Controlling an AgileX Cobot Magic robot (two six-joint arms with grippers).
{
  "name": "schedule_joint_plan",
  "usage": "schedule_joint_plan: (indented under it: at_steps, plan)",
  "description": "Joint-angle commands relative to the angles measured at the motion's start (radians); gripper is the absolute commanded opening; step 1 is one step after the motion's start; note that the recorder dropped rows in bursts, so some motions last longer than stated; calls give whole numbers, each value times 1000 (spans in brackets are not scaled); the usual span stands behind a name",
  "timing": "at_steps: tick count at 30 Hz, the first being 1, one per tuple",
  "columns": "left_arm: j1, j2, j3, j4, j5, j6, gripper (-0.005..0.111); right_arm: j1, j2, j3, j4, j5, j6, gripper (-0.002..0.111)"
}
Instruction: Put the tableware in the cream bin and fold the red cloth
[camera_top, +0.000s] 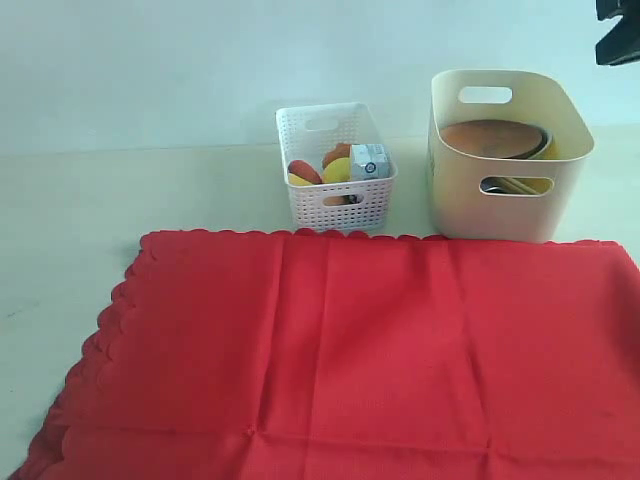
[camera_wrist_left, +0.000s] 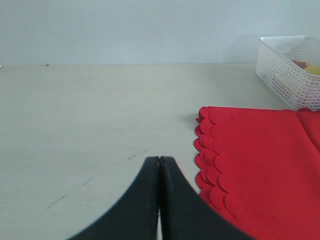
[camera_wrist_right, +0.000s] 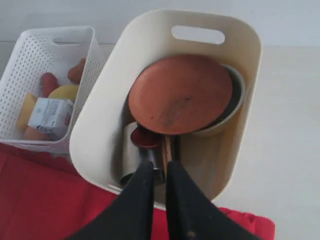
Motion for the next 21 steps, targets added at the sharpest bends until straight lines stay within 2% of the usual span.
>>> schedule_joint_plan:
  at_steps: [1, 6, 15, 18, 21]
  plan:
    - [1, -5, 2, -4, -12, 1, 0, -1, -155, 194, 87, -39, -94, 0]
    - [1, -5, 2, -4, -12, 1, 0, -1, -334, 397, 199, -87, -239, 0]
    - [1, -5, 2, -4, -12, 1, 0, -1, -643, 707, 245, -323, -266, 0]
    - [1, -5, 2, -4, -12, 1, 0, -1, -706, 774, 283, -411, -277, 0]
    - [1, -5, 2, -4, -12, 1, 0, 24, -743, 783, 279, -422, -299, 0]
